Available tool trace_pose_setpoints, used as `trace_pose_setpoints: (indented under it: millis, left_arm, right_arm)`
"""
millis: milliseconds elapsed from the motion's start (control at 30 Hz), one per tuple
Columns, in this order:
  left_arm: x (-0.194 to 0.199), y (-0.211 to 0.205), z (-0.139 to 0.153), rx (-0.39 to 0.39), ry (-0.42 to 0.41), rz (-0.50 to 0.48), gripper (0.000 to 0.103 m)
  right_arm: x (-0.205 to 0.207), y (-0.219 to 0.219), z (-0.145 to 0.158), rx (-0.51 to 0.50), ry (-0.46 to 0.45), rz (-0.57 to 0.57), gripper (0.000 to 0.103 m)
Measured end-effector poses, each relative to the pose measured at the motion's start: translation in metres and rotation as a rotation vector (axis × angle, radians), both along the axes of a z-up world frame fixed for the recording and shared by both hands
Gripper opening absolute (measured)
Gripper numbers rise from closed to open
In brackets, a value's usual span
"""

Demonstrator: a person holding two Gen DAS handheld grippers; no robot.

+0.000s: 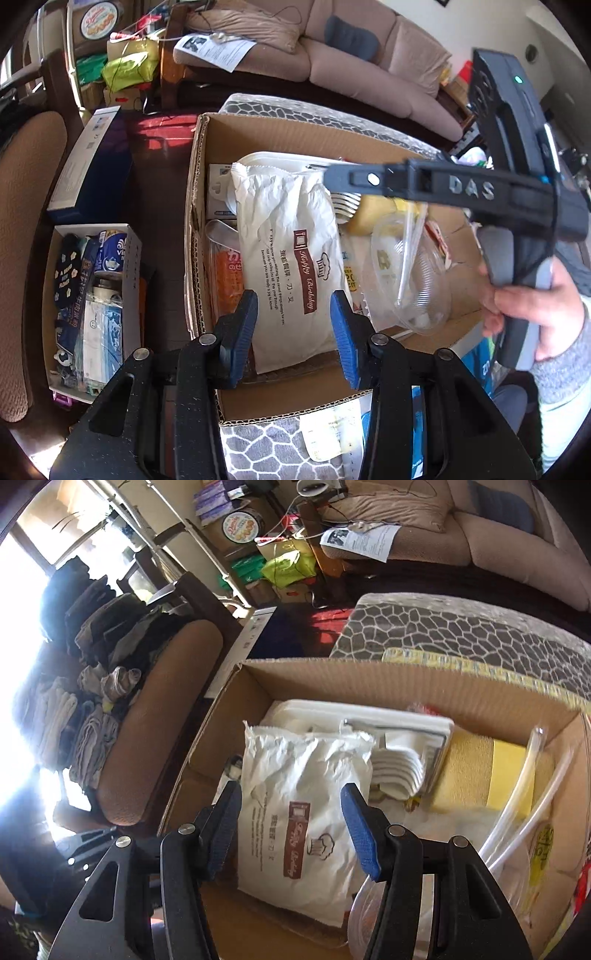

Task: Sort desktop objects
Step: 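Move the right tool into the box over the paper bag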

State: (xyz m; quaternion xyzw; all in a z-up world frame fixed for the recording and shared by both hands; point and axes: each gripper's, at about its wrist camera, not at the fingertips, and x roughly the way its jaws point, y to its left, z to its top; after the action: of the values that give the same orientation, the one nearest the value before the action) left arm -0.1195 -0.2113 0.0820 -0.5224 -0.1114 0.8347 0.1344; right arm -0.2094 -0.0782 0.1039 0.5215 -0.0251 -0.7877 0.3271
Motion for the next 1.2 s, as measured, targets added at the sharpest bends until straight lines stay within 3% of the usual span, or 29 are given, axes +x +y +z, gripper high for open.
trace_pose_setpoints:
  millis: [167, 333, 433, 633, 767, 900, 1000, 1100, 1200]
  left_arm:
    - [-0.003, 0.007, 0.001, 0.000, 0.007, -0.045, 0.038]
    - [-0.007, 0.000, -0.009, 0.015, -0.013, -0.043, 0.039]
    - [-0.008, -0.003, -0.016, 0.019, -0.026, -0.042, 0.039]
    - [-0.010, -0.008, -0.020, 0.029, -0.032, -0.023, 0.040]
    - [-0.012, -0.005, -0.017, 0.016, -0.021, -0.026, 0.050]
    - [-0.019, 0.006, -0.018, -0.025, -0.011, -0.028, 0.051]
    - [-0.020, 0.016, -0.018, -0.020, -0.011, -0.038, 0.052]
    - [-0.026, 0.028, -0.022, -0.076, -0.019, -0.038, 0.062]
    - [-0.040, 0.033, -0.029, -0.103, -0.045, -0.022, 0.062]
  right_arm:
    - [-0.021, -0.029, -0.019, -0.019, -0.101, 0.051, 0.059]
    - [-0.020, -0.051, -0.062, 0.097, -0.184, 0.067, 0.059]
    - [-0.020, -0.052, -0.073, 0.111, -0.208, 0.073, 0.059]
    - [-0.023, -0.057, -0.069, 0.150, -0.217, 0.085, 0.059]
    - [-0.021, -0.035, -0.042, 0.047, -0.178, 0.050, 0.060]
    - [-0.018, -0.002, -0.021, -0.032, -0.161, 0.010, 0.064]
    - [-0.013, 0.023, -0.009, -0.051, -0.137, -0.017, 0.074]
    - [-0.010, 0.042, -0.006, -0.027, -0.117, -0.030, 0.077]
    - [-0.007, 0.053, -0.008, -0.051, -0.128, -0.039, 0.077]
